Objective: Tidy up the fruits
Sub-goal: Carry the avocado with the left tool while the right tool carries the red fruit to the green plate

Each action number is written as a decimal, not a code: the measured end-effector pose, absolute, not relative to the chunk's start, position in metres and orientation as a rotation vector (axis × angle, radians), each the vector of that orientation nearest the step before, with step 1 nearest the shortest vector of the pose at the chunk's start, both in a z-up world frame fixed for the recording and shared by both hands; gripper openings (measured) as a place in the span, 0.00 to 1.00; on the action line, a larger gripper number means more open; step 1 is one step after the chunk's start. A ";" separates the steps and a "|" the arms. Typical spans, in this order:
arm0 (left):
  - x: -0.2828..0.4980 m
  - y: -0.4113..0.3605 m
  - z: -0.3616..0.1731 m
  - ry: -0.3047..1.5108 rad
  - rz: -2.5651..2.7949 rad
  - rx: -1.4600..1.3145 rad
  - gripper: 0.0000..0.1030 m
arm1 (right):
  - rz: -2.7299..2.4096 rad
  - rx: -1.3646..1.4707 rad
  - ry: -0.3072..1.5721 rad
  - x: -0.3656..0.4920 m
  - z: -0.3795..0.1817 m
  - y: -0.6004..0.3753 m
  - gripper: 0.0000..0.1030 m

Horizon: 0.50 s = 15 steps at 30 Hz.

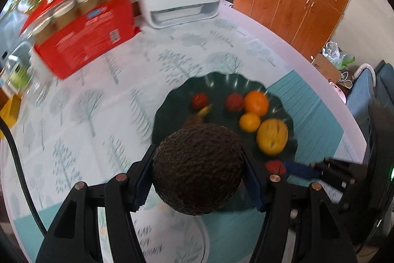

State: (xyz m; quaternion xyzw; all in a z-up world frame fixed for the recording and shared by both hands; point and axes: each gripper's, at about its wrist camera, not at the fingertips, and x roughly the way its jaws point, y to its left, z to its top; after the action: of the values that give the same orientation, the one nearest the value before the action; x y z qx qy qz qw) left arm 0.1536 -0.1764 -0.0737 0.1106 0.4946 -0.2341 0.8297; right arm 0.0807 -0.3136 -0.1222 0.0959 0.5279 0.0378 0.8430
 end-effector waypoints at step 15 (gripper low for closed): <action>0.209 -0.233 -0.128 1.146 -0.447 0.272 0.61 | 0.158 0.156 1.167 0.093 -0.146 -0.319 0.31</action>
State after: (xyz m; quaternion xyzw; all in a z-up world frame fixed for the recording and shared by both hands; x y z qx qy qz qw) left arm 0.2087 -0.2329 -0.1278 0.1274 0.5358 -0.2090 0.8081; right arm 0.0926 -0.3190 -0.1459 0.0737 0.5500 0.0745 0.8286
